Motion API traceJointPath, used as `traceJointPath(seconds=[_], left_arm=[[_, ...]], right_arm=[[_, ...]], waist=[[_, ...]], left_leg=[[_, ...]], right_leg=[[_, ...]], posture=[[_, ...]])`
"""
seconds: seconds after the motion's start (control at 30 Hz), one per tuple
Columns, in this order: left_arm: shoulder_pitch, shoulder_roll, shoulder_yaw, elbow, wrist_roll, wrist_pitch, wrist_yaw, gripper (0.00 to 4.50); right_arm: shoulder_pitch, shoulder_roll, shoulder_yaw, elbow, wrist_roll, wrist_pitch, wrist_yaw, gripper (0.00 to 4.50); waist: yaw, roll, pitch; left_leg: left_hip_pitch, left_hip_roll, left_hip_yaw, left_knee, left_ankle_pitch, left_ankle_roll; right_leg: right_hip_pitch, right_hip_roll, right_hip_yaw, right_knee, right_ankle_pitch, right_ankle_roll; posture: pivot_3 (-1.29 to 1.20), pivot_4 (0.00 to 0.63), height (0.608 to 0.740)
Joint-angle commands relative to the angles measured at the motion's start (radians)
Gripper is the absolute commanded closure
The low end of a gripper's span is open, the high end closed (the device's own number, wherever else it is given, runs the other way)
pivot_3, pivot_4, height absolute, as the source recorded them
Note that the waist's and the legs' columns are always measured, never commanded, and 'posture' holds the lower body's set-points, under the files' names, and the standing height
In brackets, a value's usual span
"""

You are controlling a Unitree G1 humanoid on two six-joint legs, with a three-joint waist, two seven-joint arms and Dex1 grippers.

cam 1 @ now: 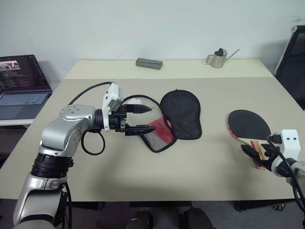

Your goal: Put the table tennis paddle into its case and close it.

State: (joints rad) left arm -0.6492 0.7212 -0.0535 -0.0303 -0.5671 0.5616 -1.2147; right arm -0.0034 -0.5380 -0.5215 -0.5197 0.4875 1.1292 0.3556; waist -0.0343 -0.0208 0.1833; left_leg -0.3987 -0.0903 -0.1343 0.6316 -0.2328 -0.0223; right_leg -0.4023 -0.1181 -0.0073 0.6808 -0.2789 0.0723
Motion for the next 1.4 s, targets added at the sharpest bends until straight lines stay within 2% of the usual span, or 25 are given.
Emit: traceJointPath(seconds=[0.03, 0.33, 0.63, 1.13, 1.23, 1.4], left_arm=[[-0.027, -0.001, 0.01, -0.013, 0.004, -0.017, -0.016, 0.21], [-0.056, -0.003, -0.002, -0.001, 0.043, -0.03, -0.028, 0.21], [-0.132, -0.044, -0.058, 0.003, 0.106, -0.033, -0.007, 0.21], [-0.163, -0.083, -0.067, 0.047, 0.161, -0.078, -0.012, 0.21], [-0.153, -0.077, -0.064, 0.039, 0.161, -0.075, -0.012, 0.21], [-0.141, -0.069, -0.059, 0.032, 0.16, -0.071, -0.009, 0.21]], right_arm=[[0.015, 0.004, 0.033, -0.006, -0.029, -0.064, -0.018, 0.04], [0.068, 0.005, 0.028, 0.064, -0.064, -0.165, -0.027, 0.04], [0.086, 0.029, 0.014, 0.07, -0.06, -0.162, -0.054, 0.04], [0.025, 0.085, 0.141, 0.159, -0.168, -0.268, -0.137, 0.04], [0.023, 0.084, 0.155, 0.172, -0.188, -0.272, -0.15, 0.56], [0.012, 0.079, 0.169, 0.195, -0.205, -0.255, -0.174, 2.27]], waist=[[0.001, 0.0, 0.0], [0.004, -0.001, -0.001], [0.003, -0.001, -0.001], [-0.001, -0.002, -0.001], [-0.001, -0.002, -0.001], [0.003, -0.003, -0.002]], left_leg=[[0.0, 0.0, 0.0, 0.0, 0.0, 0.0], [0.0, 0.0, -0.001, 0.0, 0.0, 0.0], [0.001, 0.0, -0.001, 0.001, 0.0, 0.0], [0.004, 0.0, -0.001, 0.003, 0.0, 0.0], [0.009, 0.001, -0.001, 0.003, 0.0, 0.0], [0.014, 0.001, -0.001, 0.003, 0.0, 0.001]], right_leg=[[0.0, 0.0, 0.0, 0.0, 0.0, 0.0], [0.001, 0.0, -0.001, 0.0, 0.0, 0.0], [0.002, 0.0, -0.001, 0.0, 0.0, 0.0], [0.006, 0.001, 0.0, 0.0, 0.001, 0.001], [0.012, 0.001, 0.0, -0.002, 0.001, 0.002], [0.017, 0.001, 0.0, -0.002, -0.002, 0.006]], posture=[[0.0, 0.15, 0.74], [0.0, 0.15, 0.74], [0.0, 0.15, 0.74], [0.0, 0.15, 0.74], [0.0, 0.15, 0.74], [0.0, 0.15, 0.74]])
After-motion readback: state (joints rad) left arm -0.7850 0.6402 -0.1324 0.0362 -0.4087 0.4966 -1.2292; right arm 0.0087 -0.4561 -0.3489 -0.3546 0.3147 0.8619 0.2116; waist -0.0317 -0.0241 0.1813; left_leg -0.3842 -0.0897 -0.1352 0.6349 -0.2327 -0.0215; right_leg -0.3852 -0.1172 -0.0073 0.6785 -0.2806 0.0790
